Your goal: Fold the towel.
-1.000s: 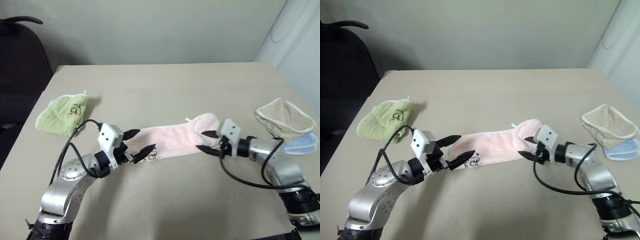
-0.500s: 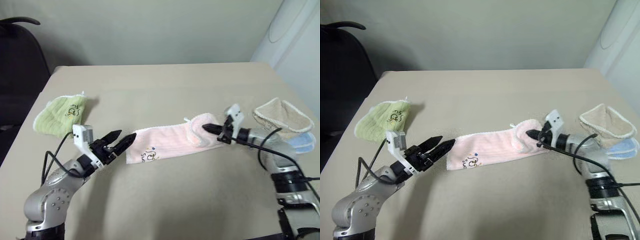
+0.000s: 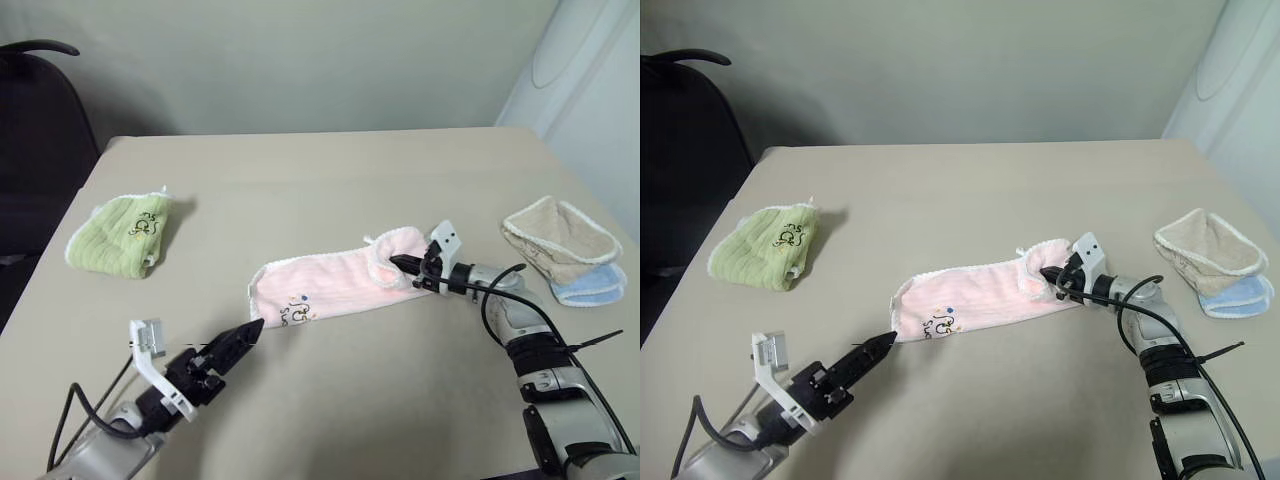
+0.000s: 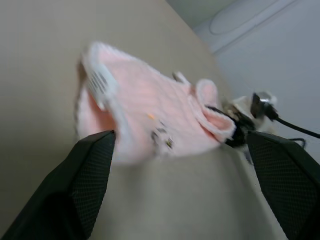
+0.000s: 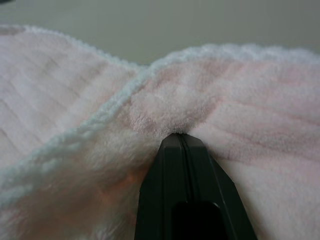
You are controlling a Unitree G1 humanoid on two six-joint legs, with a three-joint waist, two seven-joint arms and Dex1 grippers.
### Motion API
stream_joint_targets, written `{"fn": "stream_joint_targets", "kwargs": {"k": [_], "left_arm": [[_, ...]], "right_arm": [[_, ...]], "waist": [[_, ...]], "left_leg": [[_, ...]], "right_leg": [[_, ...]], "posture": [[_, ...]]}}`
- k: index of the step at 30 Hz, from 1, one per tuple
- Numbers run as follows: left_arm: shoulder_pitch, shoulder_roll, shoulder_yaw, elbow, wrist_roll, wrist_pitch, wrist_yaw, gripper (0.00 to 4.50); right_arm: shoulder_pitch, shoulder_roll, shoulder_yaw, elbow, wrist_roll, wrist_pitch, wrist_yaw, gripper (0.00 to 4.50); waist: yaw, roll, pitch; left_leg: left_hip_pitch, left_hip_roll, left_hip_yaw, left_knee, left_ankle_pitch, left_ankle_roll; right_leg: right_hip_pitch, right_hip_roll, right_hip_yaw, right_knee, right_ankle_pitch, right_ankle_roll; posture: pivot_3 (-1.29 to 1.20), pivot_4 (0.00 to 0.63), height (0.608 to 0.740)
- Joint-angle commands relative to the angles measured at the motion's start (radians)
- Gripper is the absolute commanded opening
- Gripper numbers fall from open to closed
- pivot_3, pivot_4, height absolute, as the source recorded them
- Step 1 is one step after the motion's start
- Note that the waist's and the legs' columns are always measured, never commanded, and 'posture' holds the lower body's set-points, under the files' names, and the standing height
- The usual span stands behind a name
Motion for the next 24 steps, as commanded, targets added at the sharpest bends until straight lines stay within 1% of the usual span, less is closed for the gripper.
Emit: {"fn": "stream_joint_targets", "kwargs": {"k": [1, 3, 5, 7, 12, 19, 21, 23, 24], "left_arm": [[-0.010, -0.014, -0.073, -0.020, -0.031, -0.009, 0.114, 4.50], [-0.056, -0.034, -0.116, 0.029, -0.030, -0.018, 0.210, 4.50], [-0.115, -0.057, -0.147, 0.087, -0.043, -0.024, 0.315, 4.50], [-0.188, -0.091, -0.166, 0.150, -0.058, -0.039, 0.386, 4.50], [-0.309, -0.130, -0.157, 0.239, -0.087, -0.074, 0.465, 4.50], [-0.365, -0.145, -0.166, 0.298, -0.081, -0.073, 0.506, 4.50], [-0.366, -0.148, -0.168, 0.295, -0.081, -0.072, 0.509, 4.14], [-0.361, -0.151, -0.167, 0.287, -0.081, -0.073, 0.505, 3.69], [-0.357, -0.152, -0.165, 0.282, -0.081, -0.074, 0.503, 3.26]], "right_arm": [[-0.030, 0.014, -0.045, -0.011, 0.021, -0.026, -0.004, 0.04], [-0.032, 0.024, -0.057, -0.023, 0.027, -0.027, -0.007, 0.04], [-0.031, 0.033, -0.076, -0.040, 0.035, -0.027, -0.015, 0.04], [-0.033, 0.036, -0.104, -0.053, 0.050, -0.021, -0.028, 0.04], [-0.017, 0.028, -0.136, -0.084, 0.054, -0.013, -0.041, 0.04], [0.008, 0.023, -0.174, -0.136, 0.065, 0.003, -0.068, 0.04], [0.017, 0.022, -0.178, -0.150, 0.067, 0.008, -0.075, 0.00], [0.025, 0.022, -0.180, -0.162, 0.068, 0.010, -0.080, 0.00], [0.028, 0.022, -0.180, -0.166, 0.069, 0.011, -0.083, 0.00]], "waist": [[0.003, 0.002, 0.001], [0.005, 0.004, 0.002], [0.007, 0.006, 0.004], [0.012, 0.010, 0.005], [0.022, 0.012, 0.005], [0.022, 0.013, 0.005], [0.022, 0.014, 0.005], [0.020, 0.014, 0.005], [0.019, 0.014, 0.005]], "left_leg": [[0.000, 0.000, 0.000, -0.001, 0.000, 0.000], [0.000, 0.000, -0.001, -0.001, 0.001, -0.001], [0.000, 0.000, -0.001, -0.001, 0.005, -0.008], [0.000, 0.000, -0.001, -0.001, 0.006, -0.010], [0.001, 0.000, -0.001, -0.001, 0.007, -0.010], [0.002, -0.001, -0.001, -0.001, 0.008, -0.012], [0.003, -0.001, -0.001, -0.001, 0.008, -0.012], [0.004, -0.001, 0.000, -0.002, 0.008, -0.012], [0.004, -0.001, 0.000, -0.002, 0.008, -0.012]], "right_leg": [[0.000, 0.000, 0.000, 0.000, 0.000, 0.000], [0.000, 0.001, 0.000, 0.000, 0.000, 0.000], [0.000, 0.001, 0.000, 0.001, 0.000, 0.000], [0.000, 0.001, 0.000, 0.001, 0.000, 0.000], [0.002, 0.001, -0.001, 0.003, 0.000, 0.000], [0.003, 0.001, -0.001, 0.004, 0.000, 0.000], [0.003, 0.001, -0.001, 0.004, 0.000, 0.000], [0.004, 0.001, 0.000, 0.003, 0.000, 0.000], [0.003, 0.002, 0.000, 0.003, 0.000, 0.000]], "posture": [[0.00, 0.150, 0.740], [0.00, 0.150, 0.740], [0.00, 0.150, 0.740], [0.00, 0.150, 0.740], [0.00, 0.150, 0.740], [0.00, 0.150, 0.740], [0.00, 0.150, 0.740], [0.00, 0.150, 0.740], [0.00, 0.150, 0.740]]}}
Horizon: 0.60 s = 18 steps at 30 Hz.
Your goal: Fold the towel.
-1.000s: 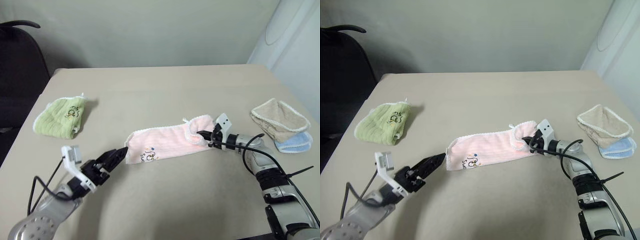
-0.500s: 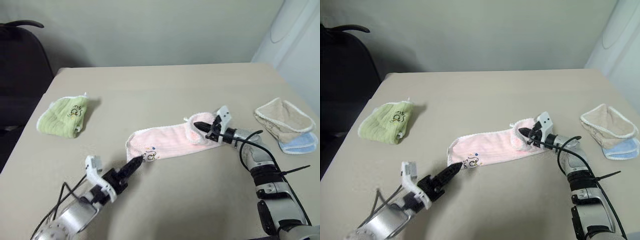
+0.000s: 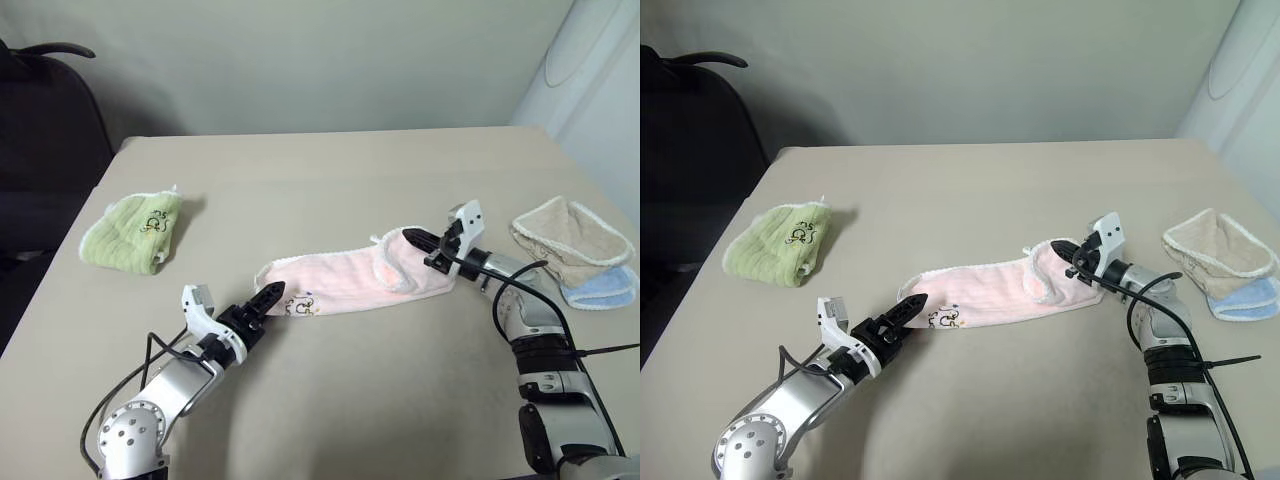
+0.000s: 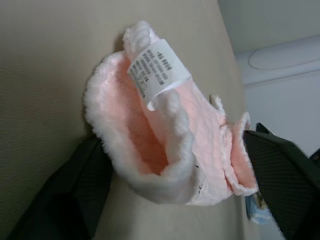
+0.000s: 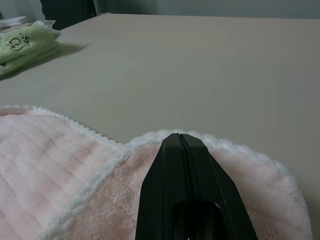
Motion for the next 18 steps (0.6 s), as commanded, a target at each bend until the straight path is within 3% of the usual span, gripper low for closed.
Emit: {"fn": "stream_joint_targets", "kwargs": {"k": [1, 9, 13, 18], "left_arm": [[0.017, -0.003, 0.008, 0.013, 0.016, -0.022, 0.014, 2.90], [0.050, -0.006, 0.053, -0.053, 0.016, -0.073, -0.058, 0.02], [0.071, 0.022, 0.109, -0.099, 0.004, -0.105, -0.129, 0.02], [0.061, 0.133, 0.206, -0.155, -0.013, -0.119, -0.255, 0.02]], "right_arm": [[0.007, -0.010, -0.031, -0.058, 0.023, -0.001, -0.017, 0.00], [-0.002, -0.008, -0.040, -0.040, 0.023, -0.016, -0.030, 0.00], [-0.003, -0.010, -0.048, -0.030, 0.022, -0.020, -0.029, 0.00], [-0.006, -0.020, -0.067, -0.013, 0.019, -0.024, -0.035, 0.00]], "waist": [[-0.002, 0.000, 0.000], [-0.014, 0.000, 0.000], [-0.016, -0.001, 0.001], [-0.017, -0.002, 0.002]], "left_leg": [[0.000, 0.000, 0.000, -0.001, 0.000, 0.000], [-0.003, 0.001, 0.001, -0.009, 0.002, -0.004], [-0.003, 0.002, 0.000, -0.010, 0.002, -0.005], [-0.003, 0.002, 0.000, -0.010, 0.002, -0.005]], "right_leg": [[0.000, 0.000, 0.000, -0.001, 0.000, 0.000], [-0.005, 0.002, 0.000, -0.004, -0.001, -0.001], [-0.006, 0.003, 0.000, -0.004, -0.001, -0.002], [-0.006, 0.004, 0.000, -0.004, -0.001, -0.002]], "posture": [[0.00, 0.150, 0.740], [0.00, 0.150, 0.740], [0.00, 0.150, 0.740], [0.00, 0.150, 0.740]]}}
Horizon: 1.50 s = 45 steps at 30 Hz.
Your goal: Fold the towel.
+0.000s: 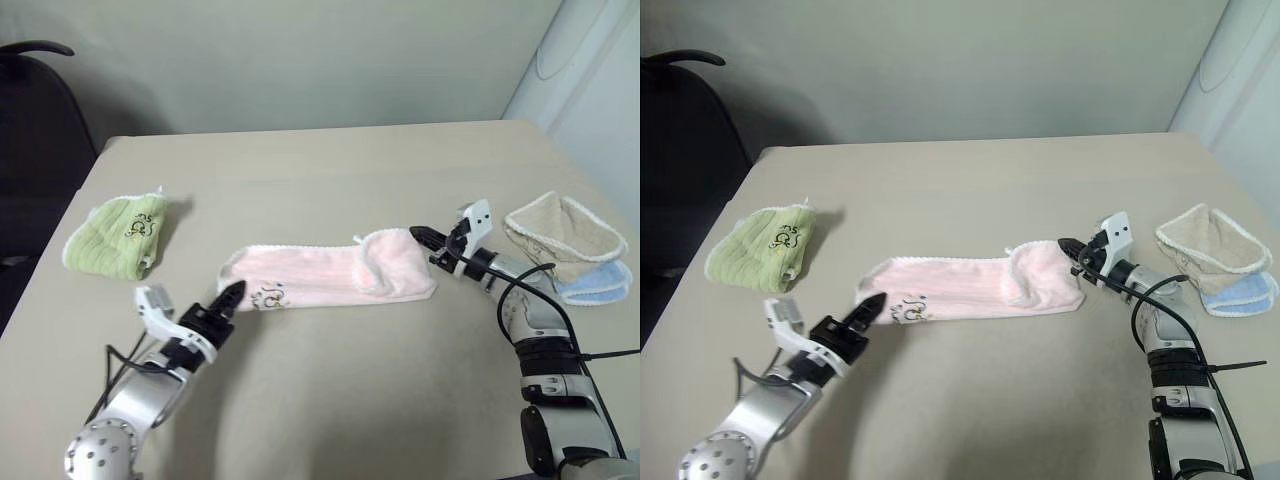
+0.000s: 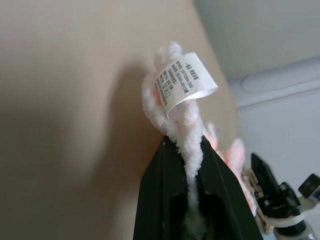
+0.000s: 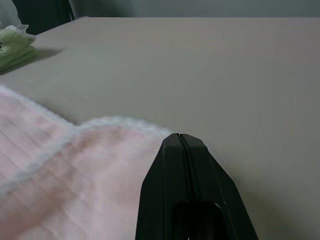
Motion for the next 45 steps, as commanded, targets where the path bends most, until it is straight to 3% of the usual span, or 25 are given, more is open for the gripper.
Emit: {"fn": "stream_joint_targets", "kwargs": {"k": [1, 6, 10, 16, 20, 25, 36, 45], "left_arm": [[-0.025, 0.090, 0.069, -0.071, -0.022, -0.017, -0.104, 0.02], [-0.155, 0.262, -0.034, -0.091, 0.079, 0.050, -0.231, 0.02], [-0.374, 0.308, -0.220, -0.036, 0.207, 0.102, -0.298, 0.02], [-0.745, 0.211, -0.562, 0.200, 0.508, 0.171, -0.439, 0.02], [-0.888, 0.123, -0.712, 0.315, 0.668, 0.172, -0.555, 0.02], [-0.952, 0.048, -0.803, 0.378, 0.773, 0.188, -0.670, 0.02], [-0.945, -0.045, -0.841, 0.403, 0.910, 0.240, -0.741, 0.02], [-0.888, -0.116, -0.650, 0.335, 0.801, 0.307, -0.739, 3.23]], "right_arm": [[-0.018, -0.017, -0.037, -0.008, 0.018, -0.022, -0.012, 0.00], [-0.035, -0.018, -0.064, 0.019, 0.019, -0.030, -0.043, 0.00], [-0.060, -0.012, -0.091, 0.052, 0.017, -0.044, -0.086, 0.00], [-0.044, -0.009, -0.137, 0.031, 0.027, -0.048, -0.145, 0.00], [-0.004, -0.007, -0.165, -0.018, 0.039, -0.039, -0.185, 0.00], [0.058, -0.005, -0.181, -0.088, 0.049, -0.027, -0.217, 0.00], [0.074, -0.002, -0.173, -0.106, 0.063, -0.023, -0.249, 0.00], [0.052, -0.008, -0.152, -0.086, 0.057, -0.025, -0.228, 0.00]], "waist": [[0.000, 0.000, 0.000], [0.009, 0.000, 0.001], [0.015, 0.000, 0.001], [0.017, 0.000, 0.001], [0.015, 0.000, 0.001], [0.011, 0.000, 0.001], [0.013, 0.000, 0.001], [0.014, 0.000, 0.001]], "left_leg": [[0.000, 0.000, 0.000, 0.000, 0.000, 0.000], [0.000, -0.001, -0.002, 0.001, 0.000, 0.000], [-0.001, -0.001, -0.003, 0.003, 0.000, 0.000], [-0.002, -0.001, -0.003, 0.001, 0.000, -0.001], [-0.004, -0.001, -0.002, 0.001, 0.000, -0.001], [-0.007, 0.000, -0.001, 0.000, 0.001, -0.002], [-0.007, 0.000, -0.001, 0.005, 0.002, 0.001], [-0.008, 0.000, 0.000, 0.006, 0.001, 0.002]], "right_leg": [[0.000, 0.000, 0.000, 0.000, 0.000, 0.000], [0.000, 0.000, 0.000, 0.000, 0.000, 0.000], [0.000, -0.001, 0.000, 0.001, 0.001, 0.000], [-0.002, -0.001, -0.001, 0.001, 0.001, -0.001], [-0.003, -0.001, 0.000, -0.001, 0.001, 0.000], [-0.006, -0.001, 0.000, -0.002, 0.001, 0.000], [-0.006, -0.001, 0.002, 0.000, 0.002, 0.005], [-0.006, -0.001, 0.003, 0.000, 0.003, 0.006]], "posture": [[0.00, 0.150, 0.740], [0.00, 0.150, 0.740], [0.00, 0.150, 0.740], [0.00, 0.150, 0.740], [0.00, 0.150, 0.740], [0.00, 0.150, 0.740], [0.00, 0.150, 0.740], [0.00, 0.150, 0.740]]}}
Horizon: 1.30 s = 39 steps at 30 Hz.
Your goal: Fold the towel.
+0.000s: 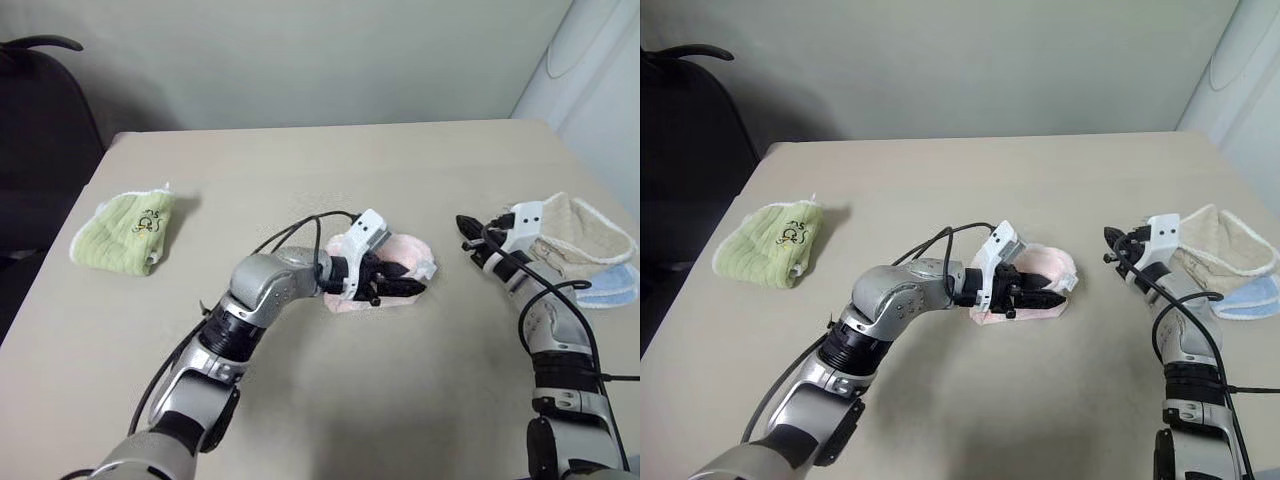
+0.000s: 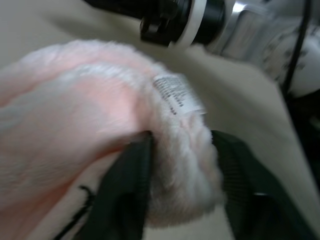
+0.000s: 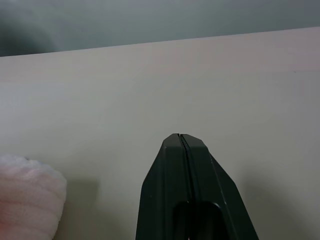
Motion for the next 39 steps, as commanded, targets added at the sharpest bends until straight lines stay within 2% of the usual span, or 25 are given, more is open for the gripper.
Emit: {"fn": "stream_joint_targets", "kwargs": {"k": [1, 3, 6, 9, 12, 17, 22, 27, 30, 32, 34, 35, 39], "left_arm": [[0.006, -0.017, 0.113, -0.083, -0.071, 0.027, 0.012, 3.60], [0.016, -0.017, 0.187, -0.120, -0.113, 0.037, 0.034, 4.31], [0.034, 0.012, 0.270, -0.178, -0.142, 0.033, 0.056, 4.31], [0.049, 0.069, 0.312, -0.163, -0.075, -0.011, 0.095, 4.31], [0.086, 0.130, 0.306, -0.135, 0.004, -0.095, 0.064, 3.72], [0.145, 0.177, 0.243, -0.116, 0.085, -0.205, -0.037, 1.89], [0.175, 0.146, 0.129, -0.075, 0.171, -0.257, -0.072, 0.08], [0.189, 0.111, -0.017, 0.104, 0.348, -0.334, -0.050, 0.03], [0.192, 0.086, -0.040, 0.182, 0.404, -0.362, -0.036, 0.03], [0.200, 0.070, -0.014, 0.186, 0.398, -0.367, -0.037, 0.03], [0.213, 0.064, 0.019, 0.162, 0.380, -0.378, -0.048, 0.03], [0.221, 0.058, 0.047, 0.138, 0.356, -0.378, -0.055, 0.03], [0.238, 0.031, 0.231, 0.001, 0.182, -0.307, -0.036, 0.03]], "right_arm": [[-0.027, -0.015, 0.002, -0.022, 0.010, -0.008, 0.016, 0.00], [-0.031, -0.025, 0.010, -0.034, 0.013, 0.002, 0.031, 0.00], [-0.034, -0.045, 0.030, -0.064, 0.015, 0.019, 0.066, 0.00], [-0.035, -0.072, 0.057, -0.131, 0.048, 0.071, 0.127, 0.00], [-0.039, -0.094, 0.098, -0.201, 0.075, 0.130, 0.190, 0.00], [-0.040, -0.113, 0.163, -0.275, 0.112, 0.212, 0.267, 0.00], [-0.013, -0.092, 0.242, -0.256, 0.076, 0.223, 0.285, 0.00], [0.019, -0.074, 0.346, -0.112, -0.045, 0.166, 0.262, 0.00], [0.024, -0.055, 0.352, -0.050, -0.071, 0.139, 0.248, 0.00], [0.030, -0.053, 0.351, -0.045, -0.081, 0.123, 0.251, 0.00], [0.040, -0.058, 0.346, -0.057, -0.090, 0.103, 0.255, 0.00], [0.044, -0.061, 0.339, -0.068, -0.088, 0.095, 0.257, 0.00], [0.052, -0.081, 0.258, -0.168, -0.014, 0.124, 0.272, 0.00]], "waist": [[0.000, 0.000, 0.000], [0.000, 0.000, 0.000], [-0.001, 0.000, 0.000], [-0.002, 0.000, 0.000], [-0.003, 0.000, 0.000], [0.001, 0.000, 0.000], [0.004, 0.000, 0.000], [0.002, 0.000, 0.000], [0.003, 0.000, -0.001], [0.003, 0.000, -0.001], [0.003, 0.000, -0.001], [0.003, 0.000, -0.001], [0.004, -0.001, -0.001]], "left_leg": [[0.000, 0.000, 0.000, 0.000, 0.000, 0.000], [0.000, 0.000, 0.000, 0.000, 0.000, 0.000], [0.000, 0.000, 0.001, 0.001, 0.000, 0.000], [0.000, 0.000, 0.001, 0.001, 0.000, 0.000], [0.000, 0.000, 0.001, 0.001, 0.000, 0.000], [0.000, 0.000, 0.000, 0.001, 0.000, 0.000], [-0.002, 0.000, 0.000, 0.006, -0.001, 0.002], [-0.001, 0.000, -0.001, 0.007, -0.003, 0.005], [-0.001, 0.000, -0.001, 0.008, -0.003, 0.006], [0.003, 0.000, -0.001, 0.008, -0.004, 0.008], [0.008, 0.000, -0.001, 0.008, -0.011, 0.019], [0.008, 0.000, -0.001, 0.008, -0.011, 0.019], [0.006, 0.000, 0.000, 0.009, -0.010, 0.018]], "right_leg": [[0.000, 0.000, 0.000, 0.000, 0.000, 0.000], [0.000, 0.000, 0.000, 0.000, 0.000, 0.000], [0.000, 0.000, 0.000, 0.000, 0.000, 0.000], [0.000, 0.000, 0.000, 0.000, 0.000, 0.000], [0.000, 0.000, 0.000, 0.000, 0.000, 0.000], [0.000, 0.000, 0.001, 0.000, 0.000, 0.000], [0.000, 0.000, 0.001, 0.000, 0.001, 0.001], [0.001, 0.000, 0.001, 0.000, 0.001, 0.002], [0.001, -0.001, 0.002, 0.000, 0.001, 0.003], [0.006, -0.001, 0.002, 0.000, 0.001, 0.003], [0.011, -0.001, 0.002, -0.001, 0.002, 0.003], [0.012, -0.001, 0.003, -0.001, 0.002, 0.004], [0.010, -0.001, 0.003, -0.001, 0.002, 0.004]], "posture": [[0.00, 0.150, 0.740], [0.00, 0.150, 0.740], [0.00, 0.150, 0.740], [0.00, 0.150, 0.740], [0.00, 0.150, 0.740], [0.00, 0.150, 0.740], [0.00, 0.150, 0.740], [0.00, 0.150, 0.740], [0.00, 0.150, 0.740], [0.00, 0.150, 0.740], [0.00, 0.150, 0.740], [0.00, 0.150, 0.740], [0.00, 0.150, 0.740]]}}
